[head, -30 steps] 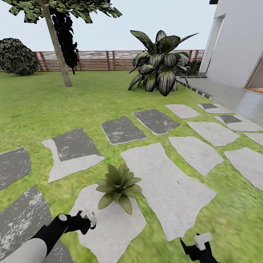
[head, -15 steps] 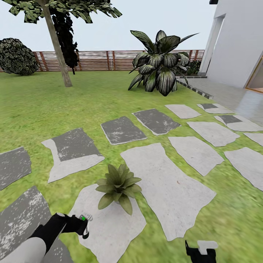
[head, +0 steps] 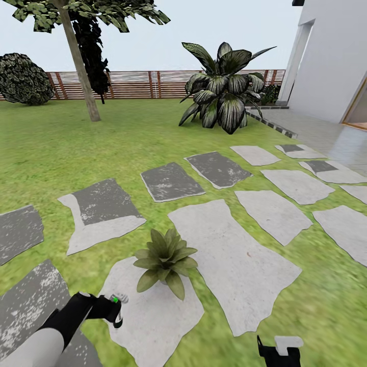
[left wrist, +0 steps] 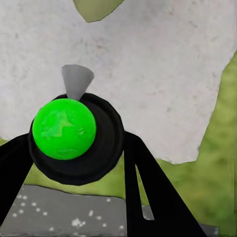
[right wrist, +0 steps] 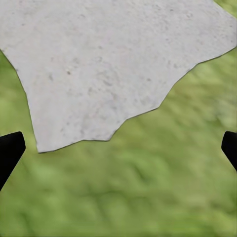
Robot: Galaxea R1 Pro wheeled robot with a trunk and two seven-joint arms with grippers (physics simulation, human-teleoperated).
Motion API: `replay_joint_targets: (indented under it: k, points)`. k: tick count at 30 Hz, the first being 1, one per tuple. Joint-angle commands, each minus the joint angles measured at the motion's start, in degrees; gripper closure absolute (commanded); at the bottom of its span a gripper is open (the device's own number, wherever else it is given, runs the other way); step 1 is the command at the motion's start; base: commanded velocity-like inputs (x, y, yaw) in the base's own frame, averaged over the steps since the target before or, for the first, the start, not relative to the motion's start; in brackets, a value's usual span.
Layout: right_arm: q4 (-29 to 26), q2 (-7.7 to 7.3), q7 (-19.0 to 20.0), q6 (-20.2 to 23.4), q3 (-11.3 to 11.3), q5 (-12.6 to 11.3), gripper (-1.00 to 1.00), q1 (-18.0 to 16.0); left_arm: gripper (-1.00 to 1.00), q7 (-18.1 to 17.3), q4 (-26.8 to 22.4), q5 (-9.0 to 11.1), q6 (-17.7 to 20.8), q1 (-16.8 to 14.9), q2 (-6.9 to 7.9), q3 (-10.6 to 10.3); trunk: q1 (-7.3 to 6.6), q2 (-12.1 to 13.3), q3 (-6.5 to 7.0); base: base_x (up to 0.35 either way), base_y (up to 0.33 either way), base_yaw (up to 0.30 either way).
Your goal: Pick up the pesticide atomizer in the garden and spray insectifuge to fully cover both potted plants in the garden.
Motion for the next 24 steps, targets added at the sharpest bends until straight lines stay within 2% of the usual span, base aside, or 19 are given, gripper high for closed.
replay_joint_targets:
  k: [1,3,5,8,14,19,20,24]
  points:
    - [0.09,0.0,-0.34,-0.19,-0.22,0.61,-1.0,-0.05,1.0,-0.45,-0.46,-0.34,1.48,0.01,-0.11,0.45,-0.01,-0.02,-0.05,0.0,0.0,0.0]
    - [0.09,0.0,-0.34,-0.19,-0.22,0.62,-1.0,-0.06,1.0,-0.4,-1.58,-0.46,4.5,0.03,-0.24,0.35,-0.01,-0.02,-0.05,0.0,0.0,0.0]
    - [0.09,0.0,-0.34,-0.18,-0.22,0.63,-1.0,-0.06,1.0,-0.43,-1.86,-0.87,5.21,0.04,-0.27,0.31,-0.01,-0.02,-0.05,0.027,0.0,0.0]
    - [0.09,0.0,-0.34,-0.17,-0.22,0.63,-1.0,-0.05,1.0,-0.44,-1.98,-1.62,5.47,0.04,-0.43,0.16,-0.01,-0.02,-0.05,0.233,0.0,0.0]
    - [0.09,0.06,-0.34,-0.17,-0.16,0.7,-1.0,-0.06,1.0,-0.37,-1.99,-1.74,5.5,0.04,-0.65,0.11,-0.01,-0.02,-0.05,0.326,0.0,0.0]
    - [0.17,0.14,-0.32,-0.16,-0.13,0.76,-1.0,-0.06,1.0,-0.3,-1.91,-2.1,5.48,0.1,-0.49,0.01,-0.01,-0.02,-0.05,0.081,0.0,0.0]
    - [0.17,0.16,-0.3,-0.15,-0.13,0.81,-1.0,-0.05,1.0,-0.33,-1.86,-2.88,5.44,0.11,-0.3,0.05,-0.01,-0.02,-0.05,0.009,0.0,0.0]
    - [0.23,0.17,-0.21,-0.12,-0.05,0.88,-1.0,-0.03,1.0,-1.11,-1.54,-8.7,5.6,-0.17,0.02,0.31,-0.01,-0.02,-0.05,0.002,0.0,0.0]
